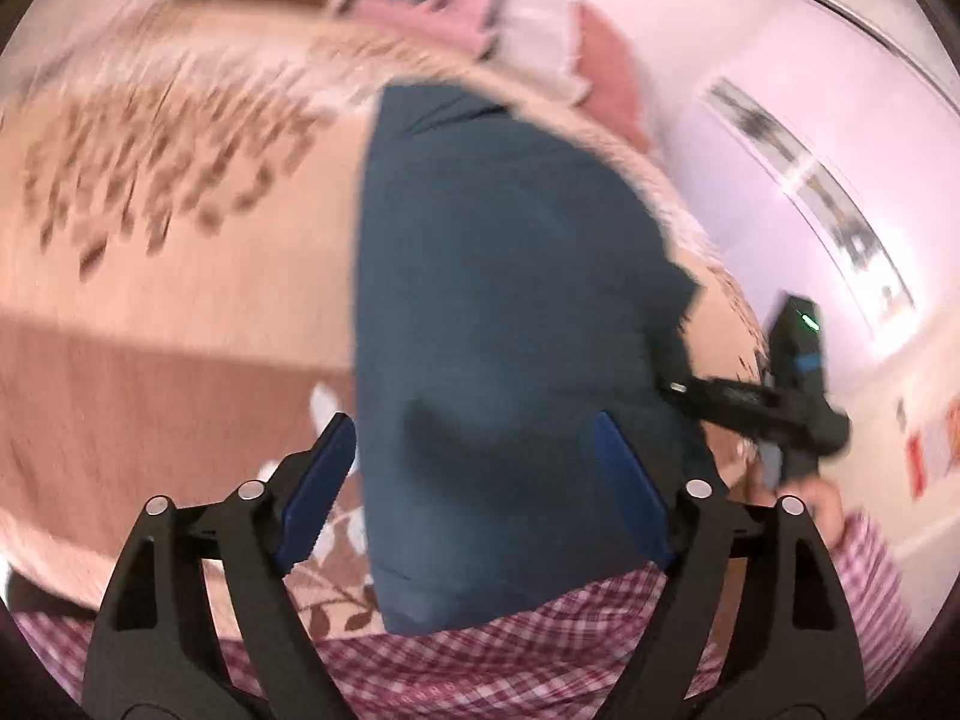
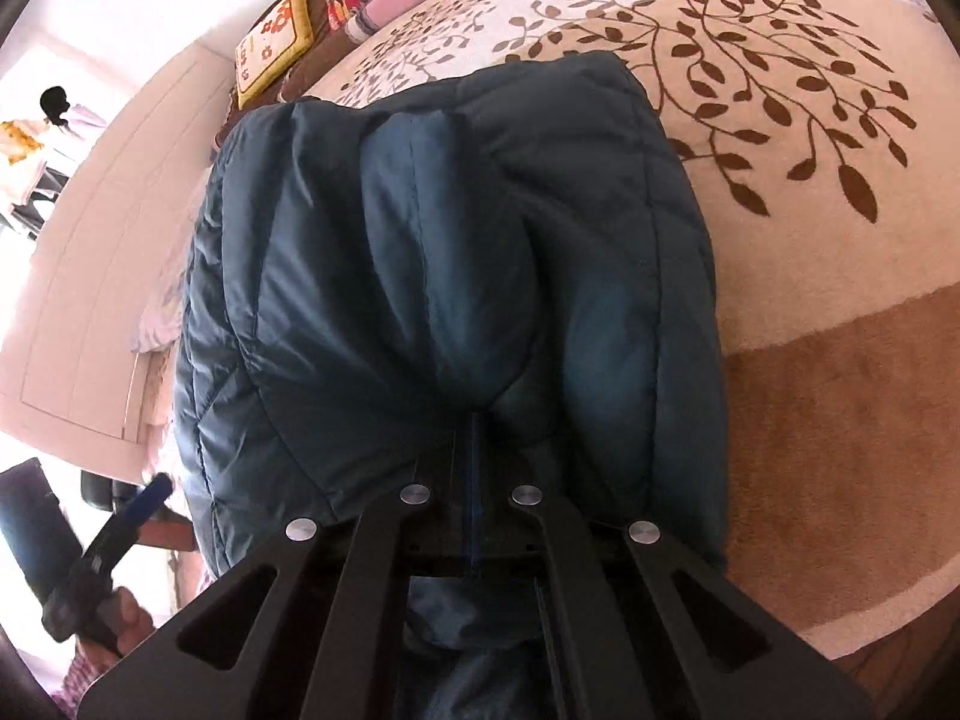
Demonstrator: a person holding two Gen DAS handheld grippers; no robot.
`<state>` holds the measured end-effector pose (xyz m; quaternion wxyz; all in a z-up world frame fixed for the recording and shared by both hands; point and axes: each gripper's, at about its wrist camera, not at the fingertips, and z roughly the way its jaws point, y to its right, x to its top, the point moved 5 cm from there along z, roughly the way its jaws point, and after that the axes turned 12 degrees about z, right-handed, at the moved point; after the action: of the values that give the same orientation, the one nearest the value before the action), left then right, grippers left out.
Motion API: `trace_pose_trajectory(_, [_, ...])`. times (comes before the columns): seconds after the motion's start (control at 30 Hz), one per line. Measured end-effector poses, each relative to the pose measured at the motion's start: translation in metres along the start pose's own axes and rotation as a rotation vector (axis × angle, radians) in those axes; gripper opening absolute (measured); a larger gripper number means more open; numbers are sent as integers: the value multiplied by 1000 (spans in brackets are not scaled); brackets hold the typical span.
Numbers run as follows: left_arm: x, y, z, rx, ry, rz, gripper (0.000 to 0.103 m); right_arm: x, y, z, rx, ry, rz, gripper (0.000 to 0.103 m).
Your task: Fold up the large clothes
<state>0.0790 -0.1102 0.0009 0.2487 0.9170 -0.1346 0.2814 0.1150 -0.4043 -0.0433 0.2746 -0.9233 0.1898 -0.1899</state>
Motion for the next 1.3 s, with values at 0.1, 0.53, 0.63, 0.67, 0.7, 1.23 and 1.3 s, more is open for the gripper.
trace_pose_trajectory(0.1, [-6, -16, 24, -12, -67, -92, 82, -3, -4, -3, -22, 13, -4, 0])
trace_pose_trajectory(0.53, [-16, 7, 42, 10, -95, -1, 85, -7, -7, -2, -87, 46, -39, 0])
trace_pose_trajectory(0.63, [-14, 15, 41, 60, -87, 65, 82, -6, -13, -20, -93, 82, -38, 0])
trace_pose_trajectory(0.67, [-14, 16, 40, 62, -84, 71, 82, -8, -16, -28, -91, 99, -43, 3])
trace_pose_trajectory(0.7, [-14, 17, 39, 64, -81, 76, 82, -13, -20, -41, -81, 121, -56, 3])
trace_pose_trajectory(1.23, [-18, 18, 43, 68, -91, 123, 86, -101, 39, -13, -37, -14, 16, 0])
trace_pose_trajectory(1.3, [-17, 17, 42, 61, -90, 120, 86, -101, 44, -9, -23, -19, 17, 0])
